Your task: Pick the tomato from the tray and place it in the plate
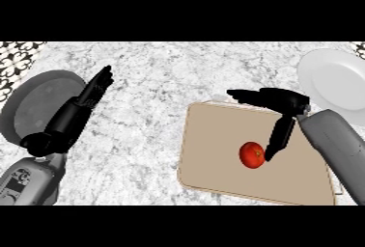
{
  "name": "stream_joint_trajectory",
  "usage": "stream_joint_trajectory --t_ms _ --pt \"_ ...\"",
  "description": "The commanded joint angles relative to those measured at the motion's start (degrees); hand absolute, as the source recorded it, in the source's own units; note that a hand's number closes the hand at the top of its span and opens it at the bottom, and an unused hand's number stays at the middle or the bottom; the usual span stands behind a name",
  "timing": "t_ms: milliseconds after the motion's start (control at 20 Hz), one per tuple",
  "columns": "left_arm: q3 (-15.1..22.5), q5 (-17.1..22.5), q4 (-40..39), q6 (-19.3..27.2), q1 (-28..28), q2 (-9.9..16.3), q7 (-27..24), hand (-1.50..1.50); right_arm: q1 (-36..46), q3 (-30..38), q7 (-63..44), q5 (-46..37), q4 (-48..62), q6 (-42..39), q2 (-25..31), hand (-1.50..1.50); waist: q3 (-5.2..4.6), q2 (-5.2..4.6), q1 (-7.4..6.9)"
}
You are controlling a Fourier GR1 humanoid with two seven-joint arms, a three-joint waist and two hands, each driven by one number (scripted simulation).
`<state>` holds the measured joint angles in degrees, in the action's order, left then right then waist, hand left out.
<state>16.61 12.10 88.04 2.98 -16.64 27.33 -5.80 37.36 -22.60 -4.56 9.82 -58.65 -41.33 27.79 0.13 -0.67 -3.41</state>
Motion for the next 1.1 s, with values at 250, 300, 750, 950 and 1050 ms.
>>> stream_joint_trajectory --t_ms 250,300,750,950,1050 --pt "-2.1 0.4 5.6 -1.4 3.3 1.0 2.6 0.0 12.7 0.0 -8.1 2.2 17.7 -19.2 -2.3 -1.5 -0.11 0.34 1.12" --pt "-3.5 0.7 5.9 -1.7 5.0 2.1 1.8 0.0 13.7 -0.3 -10.0 2.7 17.5 -20.9 -2.7 -1.5 -0.14 0.5 1.34" --pt "-3.7 -1.0 6.1 -2.9 3.8 0.4 4.5 0.0 19.8 -2.2 -3.8 -7.0 29.4 -25.6 -1.5 -1.5 -0.06 0.09 1.42" --pt "-6.3 -0.7 -0.5 -5.7 1.4 0.0 0.2 0.0 24.5 -1.1 -3.9 -8.8 36.6 -23.8 -5.0 -1.5 -0.09 -0.27 1.29" --pt "-5.1 -2.1 2.8 -4.2 3.3 -1.5 1.9 0.0 22.2 -1.6 0.4 -11.1 35.8 -24.6 -3.5 -1.5 -0.06 -0.05 1.41"
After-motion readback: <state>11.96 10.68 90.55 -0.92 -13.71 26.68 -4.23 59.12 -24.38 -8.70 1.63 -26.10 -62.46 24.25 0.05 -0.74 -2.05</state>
